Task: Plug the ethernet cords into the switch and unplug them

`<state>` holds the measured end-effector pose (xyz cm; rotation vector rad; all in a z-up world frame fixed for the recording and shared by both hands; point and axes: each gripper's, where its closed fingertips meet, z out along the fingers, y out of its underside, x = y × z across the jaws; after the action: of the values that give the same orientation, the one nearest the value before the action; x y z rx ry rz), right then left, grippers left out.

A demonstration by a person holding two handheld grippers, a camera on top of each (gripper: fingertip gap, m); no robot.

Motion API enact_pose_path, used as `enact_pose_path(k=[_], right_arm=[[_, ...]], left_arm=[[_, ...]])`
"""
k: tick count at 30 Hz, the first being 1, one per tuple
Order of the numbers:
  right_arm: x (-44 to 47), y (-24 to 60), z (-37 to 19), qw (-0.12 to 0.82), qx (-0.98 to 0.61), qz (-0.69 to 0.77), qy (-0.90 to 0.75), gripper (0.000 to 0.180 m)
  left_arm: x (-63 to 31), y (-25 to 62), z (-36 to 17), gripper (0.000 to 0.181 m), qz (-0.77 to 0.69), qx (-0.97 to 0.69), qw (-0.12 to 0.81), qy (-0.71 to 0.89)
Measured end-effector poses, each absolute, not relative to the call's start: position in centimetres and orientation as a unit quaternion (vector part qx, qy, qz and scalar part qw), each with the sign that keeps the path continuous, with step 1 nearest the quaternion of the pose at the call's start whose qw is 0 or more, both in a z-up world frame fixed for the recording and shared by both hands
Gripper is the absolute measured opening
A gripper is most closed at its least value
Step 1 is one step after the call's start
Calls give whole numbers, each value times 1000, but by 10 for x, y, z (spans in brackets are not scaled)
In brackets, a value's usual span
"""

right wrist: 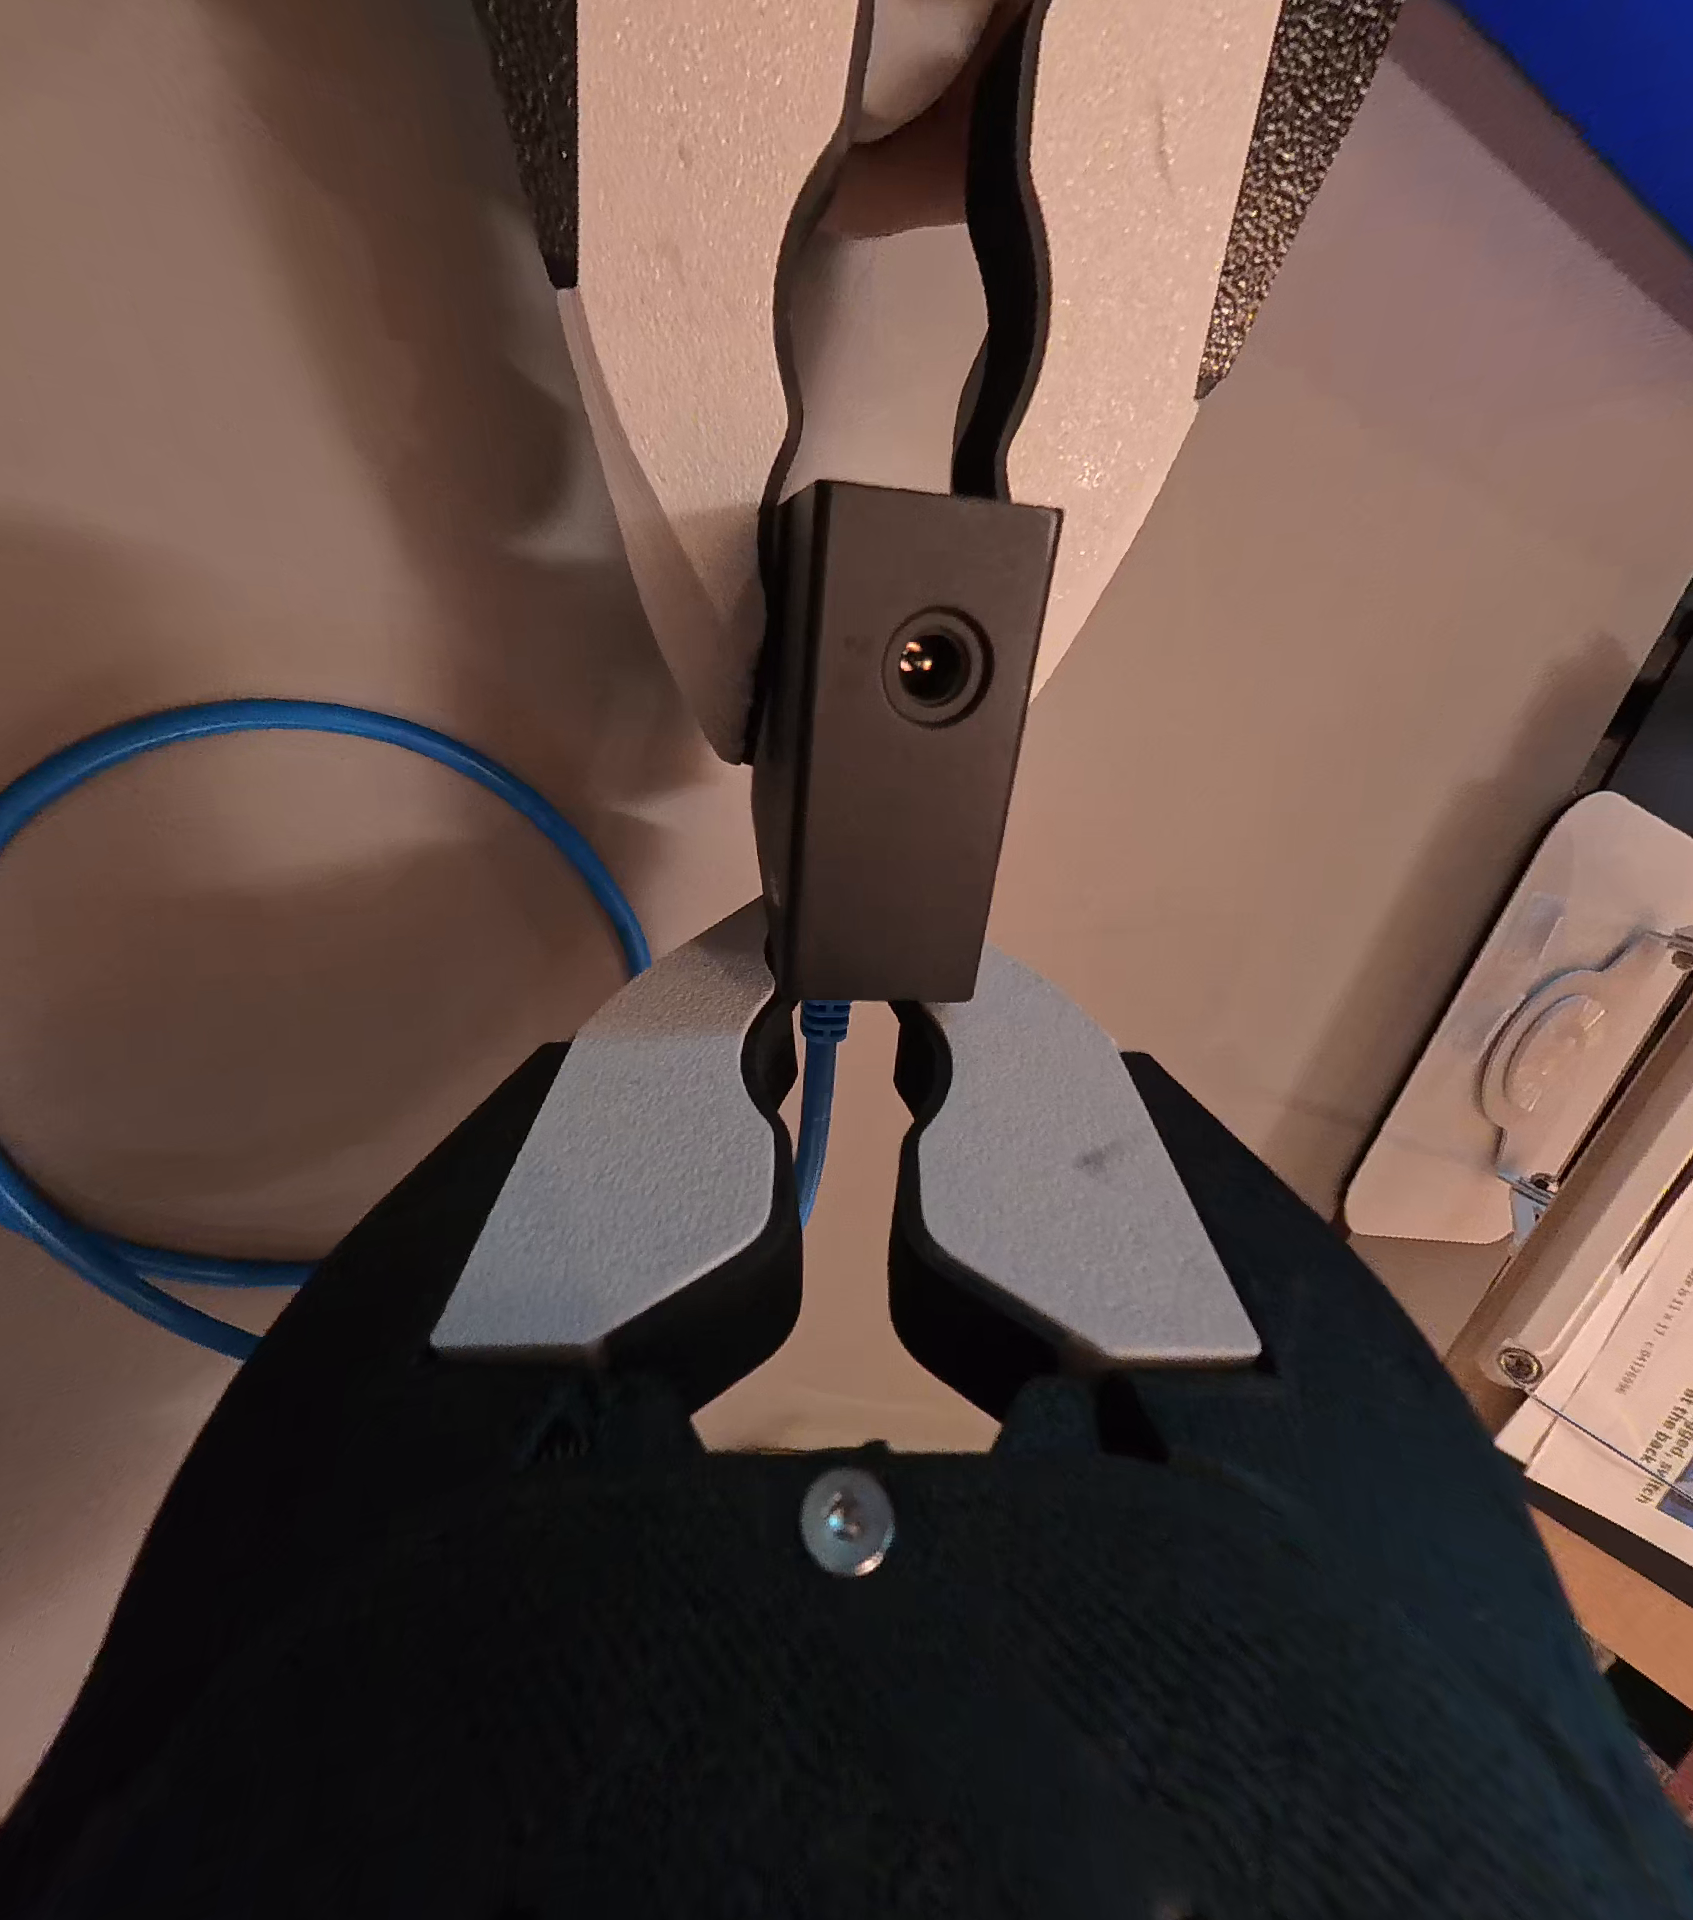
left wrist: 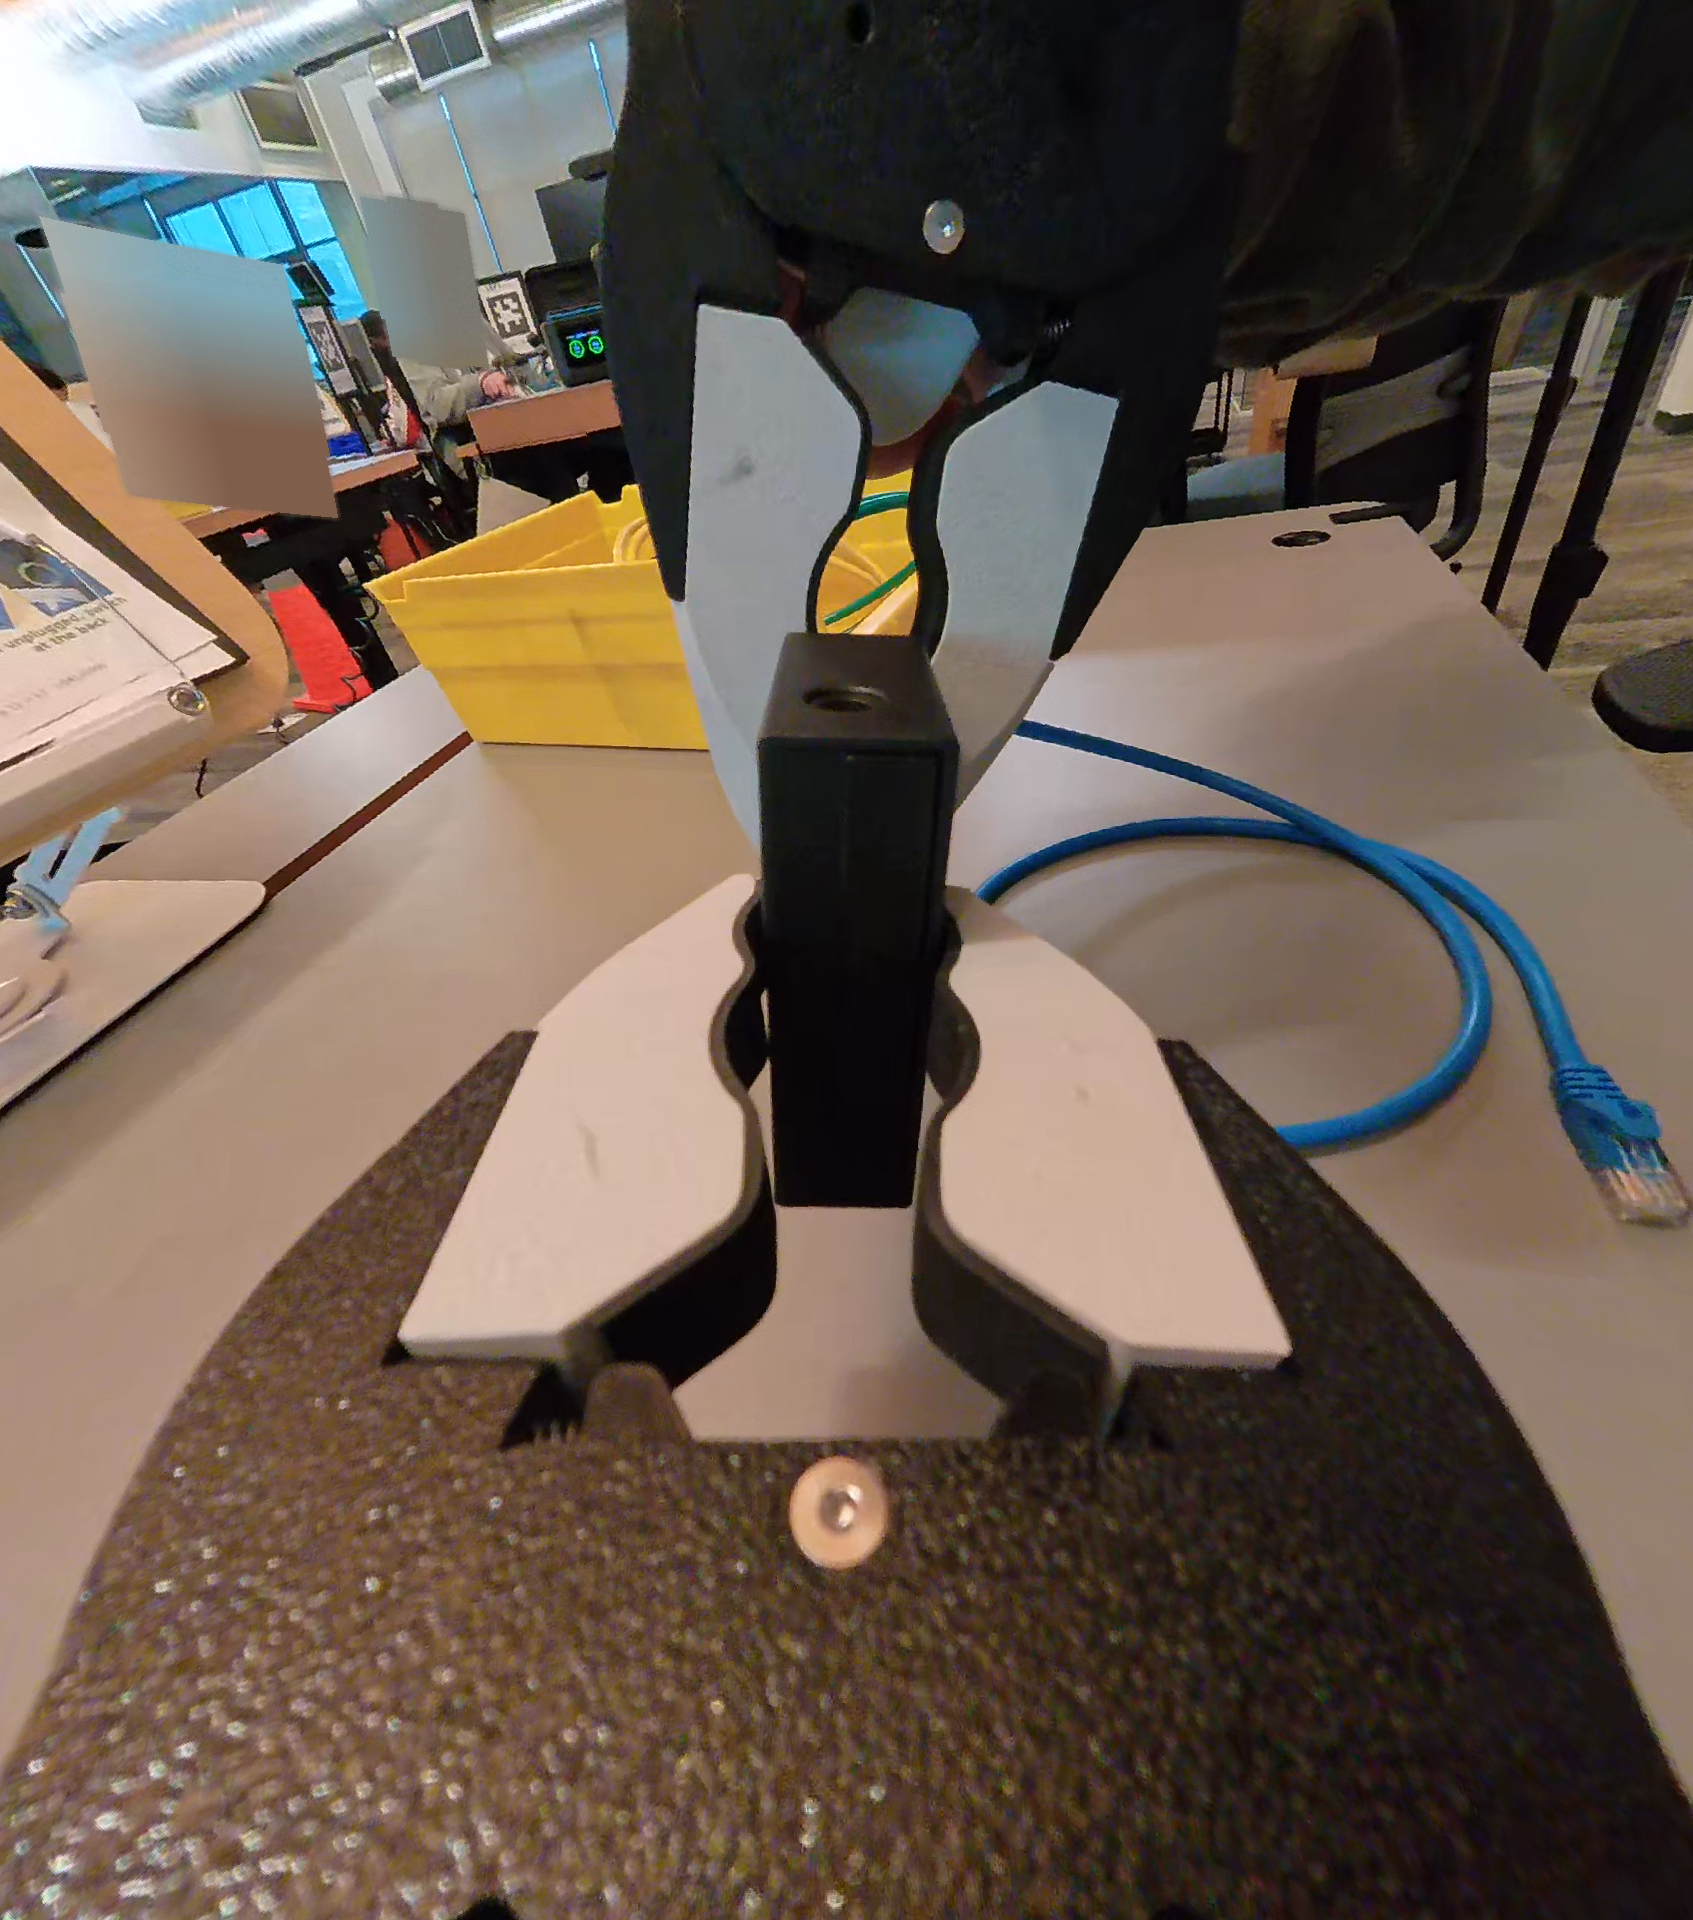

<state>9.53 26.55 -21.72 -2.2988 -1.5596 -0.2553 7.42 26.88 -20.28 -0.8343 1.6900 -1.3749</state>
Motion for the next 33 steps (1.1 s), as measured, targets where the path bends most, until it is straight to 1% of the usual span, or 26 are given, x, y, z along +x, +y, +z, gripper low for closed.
enact_pose_path(k=[5, 6, 18, 24, 28, 30, 33], right_arm=[[95, 262, -221, 174, -816, -83, -544, 15], [96, 259, -224, 162, -822, -75, -541, 14], [105, 262, -222, 138, -811, -106, -558, 15], [105, 264, -218, 140, -812, -100, -558, 15], [108, 263, -218, 123, -818, -86, -556, 15], [109, 265, -216, 121, -821, -83, -552, 15], [112, 264, -214, 110, -830, -73, -542, 14]], left_arm=[[74, 266, -206, 27, -541, -322, 389, 673], [75, 265, -209, 27, -538, -323, 386, 676], [80, 266, -211, 27, -514, -343, 394, 680], [81, 269, -208, 27, -543, -370, 370, 657], [83, 269, -208, 28, -540, -386, 363, 654], [84, 270, -207, 27, -535, -386, 372, 653], [87, 268, -205, 27, -506, -370, 410, 663]])
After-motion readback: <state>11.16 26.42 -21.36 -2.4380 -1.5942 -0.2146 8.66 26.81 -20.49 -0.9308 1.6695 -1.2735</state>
